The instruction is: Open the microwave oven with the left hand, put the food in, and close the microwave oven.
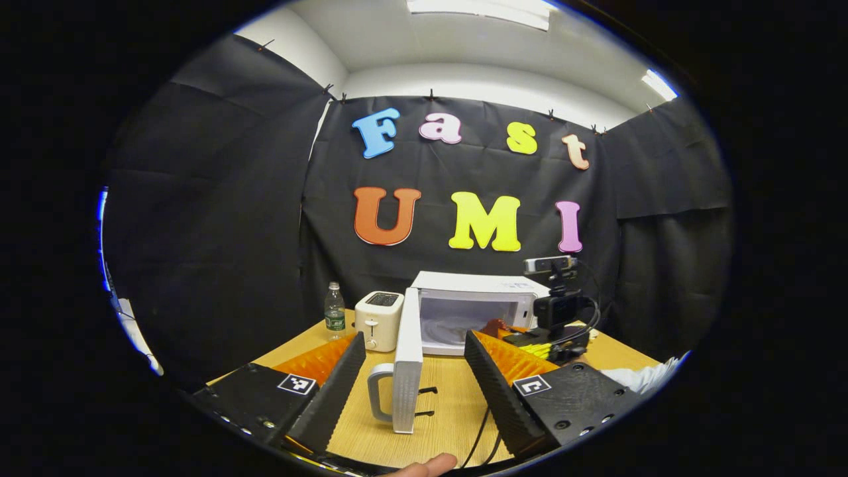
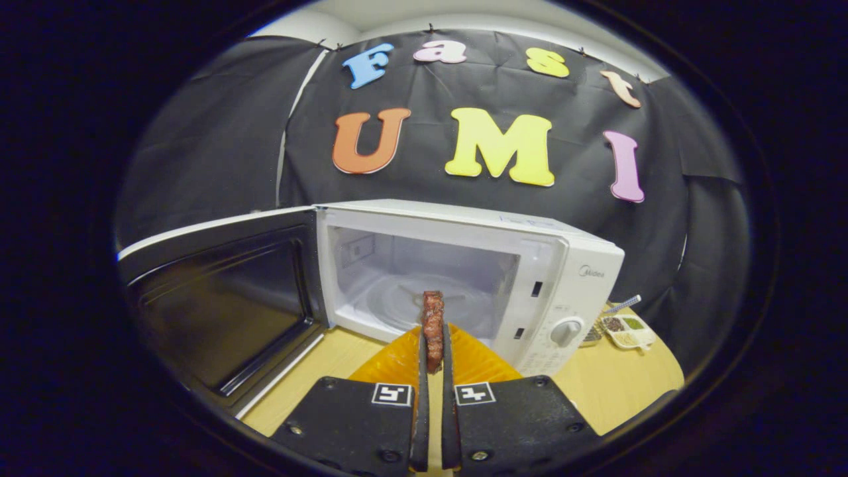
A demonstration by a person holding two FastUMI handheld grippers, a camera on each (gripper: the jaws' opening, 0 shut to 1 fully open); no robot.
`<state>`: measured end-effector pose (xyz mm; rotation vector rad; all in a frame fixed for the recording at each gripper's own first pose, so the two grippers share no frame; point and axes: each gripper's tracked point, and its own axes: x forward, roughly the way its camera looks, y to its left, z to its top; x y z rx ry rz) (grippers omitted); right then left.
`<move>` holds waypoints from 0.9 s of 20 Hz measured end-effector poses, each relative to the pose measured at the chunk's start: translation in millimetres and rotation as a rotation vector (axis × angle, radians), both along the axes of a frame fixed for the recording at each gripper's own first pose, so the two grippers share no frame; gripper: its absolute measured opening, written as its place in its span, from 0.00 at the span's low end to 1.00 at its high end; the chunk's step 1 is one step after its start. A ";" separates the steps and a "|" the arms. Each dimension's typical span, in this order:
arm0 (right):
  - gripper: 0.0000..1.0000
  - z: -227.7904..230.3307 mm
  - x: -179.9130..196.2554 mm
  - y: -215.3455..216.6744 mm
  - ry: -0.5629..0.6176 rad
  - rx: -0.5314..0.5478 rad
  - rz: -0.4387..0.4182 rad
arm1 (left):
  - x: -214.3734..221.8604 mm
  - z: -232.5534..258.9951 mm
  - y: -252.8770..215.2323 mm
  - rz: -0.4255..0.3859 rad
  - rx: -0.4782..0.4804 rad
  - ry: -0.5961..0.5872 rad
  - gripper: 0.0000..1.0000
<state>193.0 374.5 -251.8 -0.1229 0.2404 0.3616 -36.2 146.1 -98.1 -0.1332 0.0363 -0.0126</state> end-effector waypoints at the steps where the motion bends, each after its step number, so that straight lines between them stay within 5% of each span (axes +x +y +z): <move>1: 0.11 -1.8 10.2 9.7 0.003 0.027 -0.018 | -1.1 3.1 1.1 -0.002 0.000 -0.013 0.93; 7: 0.11 -21.6 72.8 63.4 0.211 0.347 -0.125 | -8.8 15.0 24.1 0.026 0.005 -0.071 0.92; 10: 0.11 -36.7 99.6 68.3 0.308 0.521 -0.253 | -12.5 13.3 34.1 0.032 -0.008 -0.093 0.92; 13: 0.11 -52.0 118.0 68.2 0.330 0.656 -0.374 | -14.3 6.5 39.8 0.023 0.000 -0.085 0.92; 18: 0.11 -60.7 134.5 76.0 0.314 0.763 -0.443 | -9.0 -6.7 47.8 0.014 -0.013 -0.062 0.92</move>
